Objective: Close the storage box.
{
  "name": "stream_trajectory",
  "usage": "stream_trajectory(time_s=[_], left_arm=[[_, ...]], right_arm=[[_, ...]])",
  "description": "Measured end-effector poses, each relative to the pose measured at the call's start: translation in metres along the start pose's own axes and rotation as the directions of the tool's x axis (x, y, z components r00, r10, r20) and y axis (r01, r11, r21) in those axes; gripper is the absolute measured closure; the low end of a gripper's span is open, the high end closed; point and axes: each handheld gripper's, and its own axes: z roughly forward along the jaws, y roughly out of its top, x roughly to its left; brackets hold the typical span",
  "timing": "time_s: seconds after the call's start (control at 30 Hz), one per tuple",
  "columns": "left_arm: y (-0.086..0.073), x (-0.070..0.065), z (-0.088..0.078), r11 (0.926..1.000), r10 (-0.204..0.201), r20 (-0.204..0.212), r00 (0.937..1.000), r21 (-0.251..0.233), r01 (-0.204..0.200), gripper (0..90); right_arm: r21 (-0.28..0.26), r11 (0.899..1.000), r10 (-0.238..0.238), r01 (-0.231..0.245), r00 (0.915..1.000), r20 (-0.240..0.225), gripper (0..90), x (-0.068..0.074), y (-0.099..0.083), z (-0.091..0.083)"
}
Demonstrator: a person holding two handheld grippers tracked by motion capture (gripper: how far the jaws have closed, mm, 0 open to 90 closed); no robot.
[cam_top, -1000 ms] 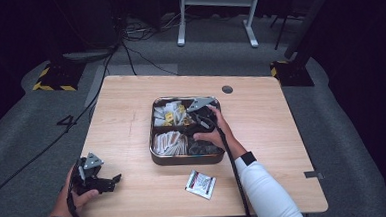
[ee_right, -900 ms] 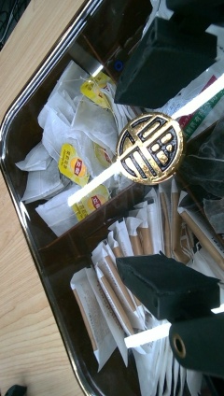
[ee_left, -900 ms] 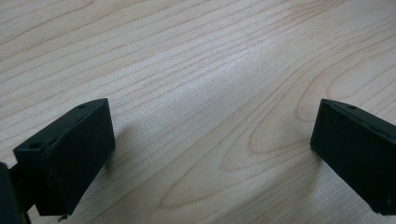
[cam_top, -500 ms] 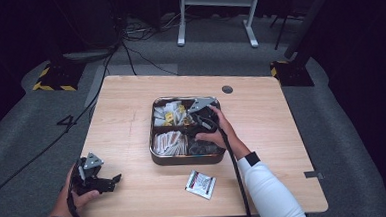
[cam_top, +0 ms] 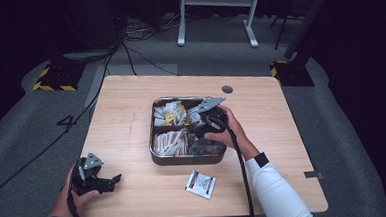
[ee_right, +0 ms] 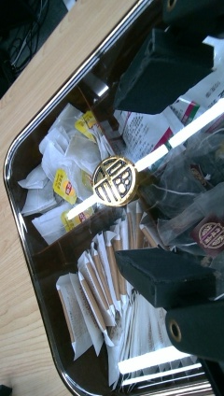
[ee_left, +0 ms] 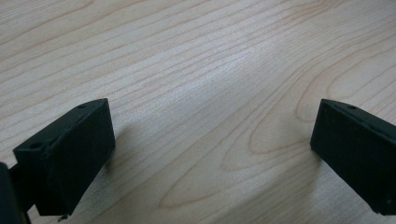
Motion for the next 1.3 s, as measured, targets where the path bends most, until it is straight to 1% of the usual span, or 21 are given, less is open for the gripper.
stream_trajectory(time_s=[0.13, 0.2, 0.4, 0.6, 0.7, 0.8, 0.97, 1.13, 1.3], left_arm=[[0.000, 0.000, 0.000, 1.0000, 0.000, 0.000, 1.0000, 0.000, 0.000, 0.0], [0.000, 0.000, 0.000, 1.0000, 0.000, 0.000, 1.0000, 0.000, 0.000, 0.0], [0.000, 0.000, 0.000, 1.0000, 0.000, 0.000, 1.0000, 0.000, 0.000, 0.0], [0.000, 0.000, 0.000, 1.0000, 0.001, 0.000, 1.0000, 0.000, -0.001, 0.0], [0.000, 0.000, 0.000, 1.0000, 0.000, 0.000, 1.0000, -0.001, 0.000, 0.0], [0.000, 0.000, 0.000, 1.0000, 0.000, 0.000, 1.0000, 0.000, 0.000, 0.0], [0.000, 0.000, 0.000, 1.0000, 0.000, 0.000, 1.0000, 0.000, 0.000, 0.0], [0.000, 0.000, 0.000, 1.0000, 0.000, 0.000, 1.0000, 0.000, 0.000, 0.0], [0.000, 0.000, 0.000, 1.0000, -0.001, 0.000, 1.0000, -0.001, 0.001, 0.0]], right_arm=[[0.010, 1.000, -0.007, 0.007, 1.0000, 0.002, 23.3, 0.000, -0.001, -0.003], [0.018, 1.000, -0.016, 0.016, 0.9997, 0.018, 23.3, 0.000, -0.002, -0.005], [0.014, 1.000, -0.015, 0.014, 0.9994, 0.030, 23.2, -0.002, -0.008, -0.015], [0.023, 1.000, -0.021, 0.020, 0.9986, 0.048, 23.1, -0.003, -0.013, -0.023], [0.019, 1.000, -0.020, 0.019, 0.9982, 0.057, 23.1, -0.004, -0.017, -0.028], [0.028, 0.999, -0.017, 0.015, 0.9975, 0.068, 23.1, -0.006, -0.023, -0.032], [0.034, 0.999, -0.022, 0.019, 0.9969, 0.076, 23.1, -0.007, -0.028, -0.038], [0.028, 0.999, -0.021, 0.018, 0.9962, 0.084, 23.1, -0.008, -0.033, -0.047], [0.033, 0.999, -0.024, 0.021, 0.9955, 0.092, 23.0, -0.009, -0.040, -0.056]])
